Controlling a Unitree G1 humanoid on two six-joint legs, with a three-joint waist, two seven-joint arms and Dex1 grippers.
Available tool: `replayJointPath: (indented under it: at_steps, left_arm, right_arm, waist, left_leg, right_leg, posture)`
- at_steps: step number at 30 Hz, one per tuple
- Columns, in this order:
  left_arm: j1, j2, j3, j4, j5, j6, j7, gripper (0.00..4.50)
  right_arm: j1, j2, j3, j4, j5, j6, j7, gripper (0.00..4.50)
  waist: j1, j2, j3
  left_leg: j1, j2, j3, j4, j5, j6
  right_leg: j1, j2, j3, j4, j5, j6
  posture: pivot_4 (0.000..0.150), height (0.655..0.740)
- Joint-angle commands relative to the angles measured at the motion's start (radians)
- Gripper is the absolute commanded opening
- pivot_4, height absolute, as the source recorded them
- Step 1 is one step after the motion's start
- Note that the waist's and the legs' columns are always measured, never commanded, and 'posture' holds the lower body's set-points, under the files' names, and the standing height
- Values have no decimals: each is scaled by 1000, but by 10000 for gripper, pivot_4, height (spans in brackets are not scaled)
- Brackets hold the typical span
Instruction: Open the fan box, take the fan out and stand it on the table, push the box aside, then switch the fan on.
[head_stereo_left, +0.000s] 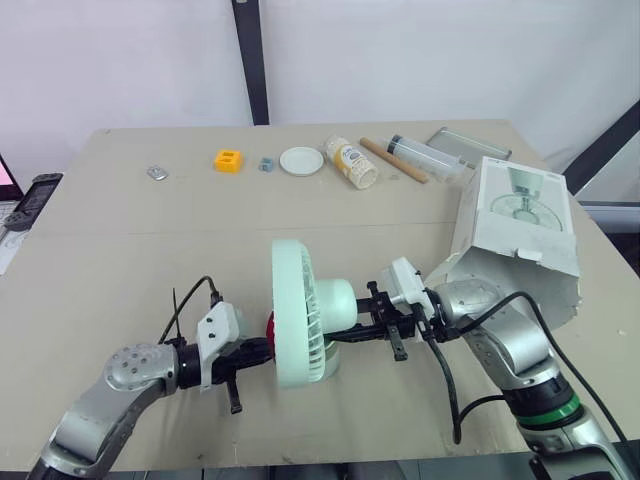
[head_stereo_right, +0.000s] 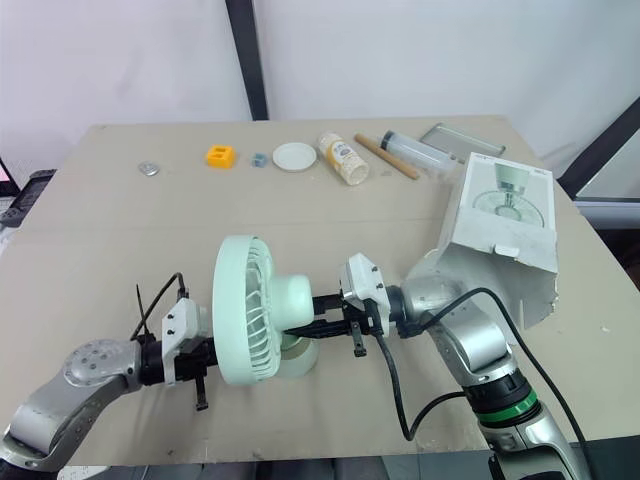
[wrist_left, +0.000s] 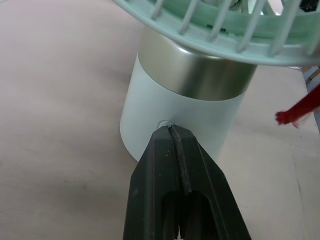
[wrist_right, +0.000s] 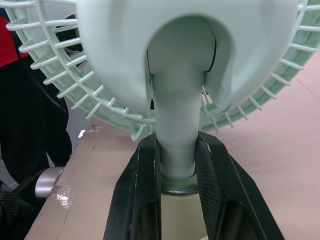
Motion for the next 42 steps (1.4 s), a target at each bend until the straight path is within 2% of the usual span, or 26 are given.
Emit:
replayJointPath:
  at_steps: [1, 42]
  left_arm:
    - [-10, -7, 0, -9, 2, -24, -3, 655]
    - [-40, -31, -46, -14, 14, 7, -13, 655]
  right_arm:
    - [13, -14, 8, 0, -18, 6, 2, 4121]
    - [13, -14, 13, -1, -21, 11, -2, 4121]
  waist:
    - [0, 0, 0]
    - [9, 0, -1]
  left_leg:
    - [0, 0, 0, 0, 0, 0]
    - [1, 0, 0, 1, 0, 0]
  right_leg:
    - [0, 0, 0, 0, 0, 0]
    - [1, 0, 0, 0, 0, 0]
  posture:
    - [1500, 7400]
    - [1500, 7400]
